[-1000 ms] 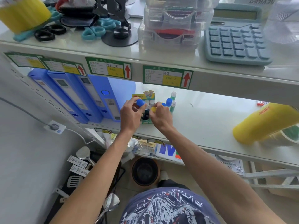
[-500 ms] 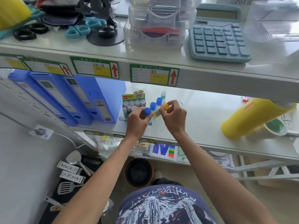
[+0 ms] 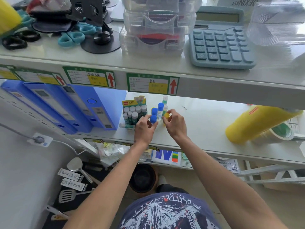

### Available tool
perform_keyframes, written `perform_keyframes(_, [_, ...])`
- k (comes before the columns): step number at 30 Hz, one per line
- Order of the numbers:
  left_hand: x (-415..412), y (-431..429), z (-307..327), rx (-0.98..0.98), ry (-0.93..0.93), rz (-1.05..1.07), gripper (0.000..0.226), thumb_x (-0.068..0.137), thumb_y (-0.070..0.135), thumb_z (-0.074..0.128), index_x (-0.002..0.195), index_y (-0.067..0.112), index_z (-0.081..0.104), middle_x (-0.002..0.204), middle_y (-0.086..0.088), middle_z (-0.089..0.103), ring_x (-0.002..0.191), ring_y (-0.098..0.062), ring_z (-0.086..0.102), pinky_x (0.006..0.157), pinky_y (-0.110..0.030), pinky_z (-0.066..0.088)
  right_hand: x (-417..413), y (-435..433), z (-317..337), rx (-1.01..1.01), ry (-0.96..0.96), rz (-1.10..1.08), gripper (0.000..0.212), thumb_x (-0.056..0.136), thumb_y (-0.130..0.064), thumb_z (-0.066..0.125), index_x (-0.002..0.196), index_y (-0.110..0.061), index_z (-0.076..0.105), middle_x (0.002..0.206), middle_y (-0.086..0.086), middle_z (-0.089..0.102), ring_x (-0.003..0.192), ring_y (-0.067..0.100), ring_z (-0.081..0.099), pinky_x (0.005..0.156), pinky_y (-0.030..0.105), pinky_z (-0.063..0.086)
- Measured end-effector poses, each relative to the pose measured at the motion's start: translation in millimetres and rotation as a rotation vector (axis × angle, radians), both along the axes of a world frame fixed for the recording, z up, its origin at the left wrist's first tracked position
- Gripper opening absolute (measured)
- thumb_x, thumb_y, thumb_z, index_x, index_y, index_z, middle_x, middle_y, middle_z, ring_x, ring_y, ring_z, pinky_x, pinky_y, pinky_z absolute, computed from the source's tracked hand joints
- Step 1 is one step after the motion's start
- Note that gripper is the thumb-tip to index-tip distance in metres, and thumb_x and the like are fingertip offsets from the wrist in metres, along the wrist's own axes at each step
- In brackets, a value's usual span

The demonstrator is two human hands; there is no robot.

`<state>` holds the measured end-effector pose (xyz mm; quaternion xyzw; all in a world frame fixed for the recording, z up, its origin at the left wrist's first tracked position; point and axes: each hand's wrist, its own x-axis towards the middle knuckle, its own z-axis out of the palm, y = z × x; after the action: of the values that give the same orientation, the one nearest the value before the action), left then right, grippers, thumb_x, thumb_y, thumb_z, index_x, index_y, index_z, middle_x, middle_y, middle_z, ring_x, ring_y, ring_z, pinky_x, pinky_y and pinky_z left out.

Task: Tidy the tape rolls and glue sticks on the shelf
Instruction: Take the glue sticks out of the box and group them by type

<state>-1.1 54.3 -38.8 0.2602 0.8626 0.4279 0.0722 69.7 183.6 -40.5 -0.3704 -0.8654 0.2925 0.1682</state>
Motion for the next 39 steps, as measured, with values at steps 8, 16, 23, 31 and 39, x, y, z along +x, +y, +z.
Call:
perform_keyframes(8, [-2.6, -1.6, 5.5, -0.14, 0.024, -0.008, 0.025, 0.09, 0.042, 0.068, 0.09, 0.018, 0.061, 0.072, 0.003, 0.066, 0.066, -0.019, 0.069, 0.06, -0.033, 0.055, -0.1, 10.0, -12.3, -0.042, -0.099, 0.011, 0.042, 0.089, -0.039, 0.074, 0.12, -0.019, 0.055, 0.09, 0.006, 0.073, 0.077, 0.028, 0.071, 0.07, 0.046, 0.061])
perform_keyframes(16, [29.1, 9.1, 15.6, -0.036, 0.014, -0.128, 0.027, 0.087, 0.037, 0.074, 0.099, 0.014, 0.068, 0.067, 0.005, 0.065, 0.059, -0.012, 0.061, 0.061, -0.025, 0.051, 45.3, 2.4, -2.3, -0.139, -0.131, 0.096, 0.038, 0.08, -0.013, 0.065, 0.113, -0.017, 0.046, 0.067, -0.002, 0.054, 0.059, 0.018, 0.056, 0.056, 0.034, 0.048])
perform_keyframes(23, [74.1, 49.9, 28.5, -0.004, -0.05, -0.333, 0.039, 0.085, 0.039, 0.076, 0.117, 0.017, 0.067, 0.074, 0.003, 0.069, 0.066, -0.012, 0.067, 0.071, -0.032, 0.059, 100.0, 16.1, -17.1, -0.224, -0.137, 0.126, 0.017, 0.095, -0.022, 0.067, 0.101, -0.012, 0.055, 0.065, -0.006, 0.053, 0.058, 0.008, 0.049, 0.056, 0.02, 0.038])
perform_keyframes(31, [4.1, 46.3, 62.3, -0.234, 0.302, 0.06, 0.044, 0.085, 0.034, 0.074, 0.117, 0.007, 0.058, 0.115, -0.015, 0.054, 0.075, -0.03, 0.063, 0.058, -0.039, 0.053, 141.5, 102.4, -34.8, -0.197, -0.074, -0.348, 0.029, 0.096, -0.026, 0.067, 0.109, -0.002, 0.06, 0.091, 0.018, 0.07, 0.088, 0.036, 0.066, 0.071, 0.031, 0.042])
perform_keyframes(39, [-11.6, 47.9, 51.9, -0.437, 0.231, -0.004, 0.03, 0.09, 0.031, 0.07, 0.11, 0.01, 0.065, 0.108, -0.011, 0.065, 0.096, -0.034, 0.063, 0.072, -0.042, 0.051, 147.8, 133.3, -49.0, -0.249, -0.084, -0.445, 0.029, 0.095, -0.028, 0.067, 0.113, -0.007, 0.057, 0.099, 0.019, 0.071, 0.092, 0.04, 0.067, 0.077, 0.043, 0.054])
